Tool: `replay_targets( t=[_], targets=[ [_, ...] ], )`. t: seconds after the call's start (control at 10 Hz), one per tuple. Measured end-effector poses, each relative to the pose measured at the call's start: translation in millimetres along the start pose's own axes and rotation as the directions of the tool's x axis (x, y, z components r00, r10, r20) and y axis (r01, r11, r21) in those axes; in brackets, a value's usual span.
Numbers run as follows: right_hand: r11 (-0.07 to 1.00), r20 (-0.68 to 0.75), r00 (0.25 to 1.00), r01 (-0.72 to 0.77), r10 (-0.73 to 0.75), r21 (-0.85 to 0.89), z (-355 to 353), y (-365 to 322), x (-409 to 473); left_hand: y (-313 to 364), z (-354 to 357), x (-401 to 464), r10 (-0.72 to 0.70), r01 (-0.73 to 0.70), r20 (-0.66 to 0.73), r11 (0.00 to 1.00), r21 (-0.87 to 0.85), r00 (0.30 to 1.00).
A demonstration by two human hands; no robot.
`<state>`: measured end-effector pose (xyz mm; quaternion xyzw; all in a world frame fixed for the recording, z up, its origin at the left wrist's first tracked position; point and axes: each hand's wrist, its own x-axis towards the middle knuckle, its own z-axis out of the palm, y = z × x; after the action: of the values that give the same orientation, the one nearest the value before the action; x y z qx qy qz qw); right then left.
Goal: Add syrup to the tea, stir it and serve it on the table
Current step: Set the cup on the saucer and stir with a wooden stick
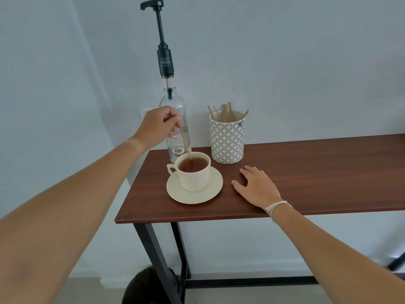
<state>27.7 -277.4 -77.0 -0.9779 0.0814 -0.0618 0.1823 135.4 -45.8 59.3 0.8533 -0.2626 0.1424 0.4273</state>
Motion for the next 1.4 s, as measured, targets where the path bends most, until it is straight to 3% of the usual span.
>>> replay_targets(
  t=[0.2, 0.5, 1.0, 1.4],
  targets=[
    [1.000, -0.004, 1.000, -0.002, 0.002, -0.008, 0.5, 0.5, -0.4, -9.3, -19.9, -1.5, -0.033, 0.031, 0.027, 0.997, 0.067, 0.999],
    [1.000, -0.003, 1.000, -0.002, 0.002, -0.002, 0.6, 1.2, -0.4, -0.3, 0.3, -5.7, -0.073, 0.077, 0.049, 0.991, -0.106, 0.996],
    [1.000, -0.010, 1.000, -0.001, 0.001, -0.002, 2.2, 1.8, 0.7, -12.7, -16.7, -7.5, -0.051, 0.049, -0.091, 0.999, -0.022, 0.995],
    [1.000, -0.008, 1.000, 0.002, -0.002, -0.005, 1.8, 1.0, 0.1, -7.9, -18.2, -16.7, -0.089, 0.083, -0.046, 0.990, -0.111, 0.995]
  ],
)
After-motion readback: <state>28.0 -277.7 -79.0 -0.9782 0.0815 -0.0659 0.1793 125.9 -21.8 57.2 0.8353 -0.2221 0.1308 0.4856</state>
